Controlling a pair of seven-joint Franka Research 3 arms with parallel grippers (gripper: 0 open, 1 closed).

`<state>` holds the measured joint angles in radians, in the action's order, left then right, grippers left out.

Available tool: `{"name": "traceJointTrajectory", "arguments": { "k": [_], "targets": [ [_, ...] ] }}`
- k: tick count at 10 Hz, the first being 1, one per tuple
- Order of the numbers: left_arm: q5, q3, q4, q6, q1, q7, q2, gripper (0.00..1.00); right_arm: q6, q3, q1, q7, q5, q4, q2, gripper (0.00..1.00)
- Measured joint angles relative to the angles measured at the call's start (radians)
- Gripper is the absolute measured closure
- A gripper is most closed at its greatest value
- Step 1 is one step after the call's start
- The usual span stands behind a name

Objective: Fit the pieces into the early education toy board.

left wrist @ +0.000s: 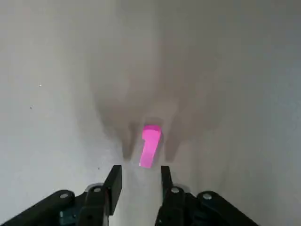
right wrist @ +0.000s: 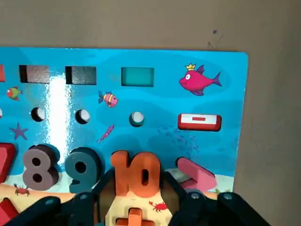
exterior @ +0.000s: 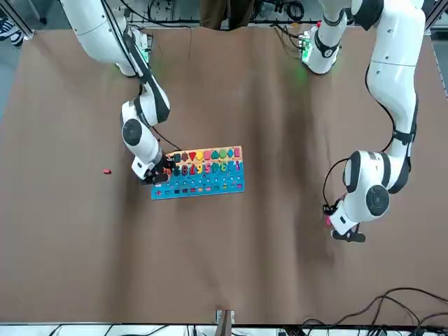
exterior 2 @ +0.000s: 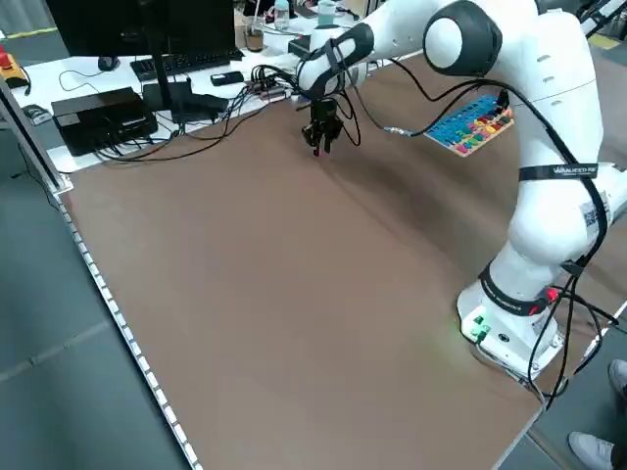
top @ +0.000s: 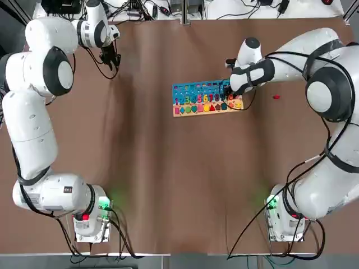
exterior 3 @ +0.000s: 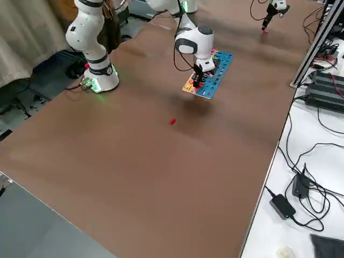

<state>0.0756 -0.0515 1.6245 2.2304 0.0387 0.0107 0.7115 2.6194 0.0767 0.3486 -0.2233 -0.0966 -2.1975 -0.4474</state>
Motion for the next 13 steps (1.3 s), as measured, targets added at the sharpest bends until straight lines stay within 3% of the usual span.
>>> {"name": "traceJointTrajectory", "arguments": {
  "k": [8, 13],
  "targets": [
    [0.005, 0.0, 0.0, 0.04, 0.0, -0.038, 0.023, 0.65, -0.001, 0.0, 0.0, -0.002, 0.0, 0.001, 0.0, 0.52],
    [0.006, 0.0, -0.003, 0.043, 0.0, -0.04, 0.024, 0.86, -0.036, -0.001, 0.0, -0.008, 0.0, 0.008, 0.004, 0.52]
  ]
}}
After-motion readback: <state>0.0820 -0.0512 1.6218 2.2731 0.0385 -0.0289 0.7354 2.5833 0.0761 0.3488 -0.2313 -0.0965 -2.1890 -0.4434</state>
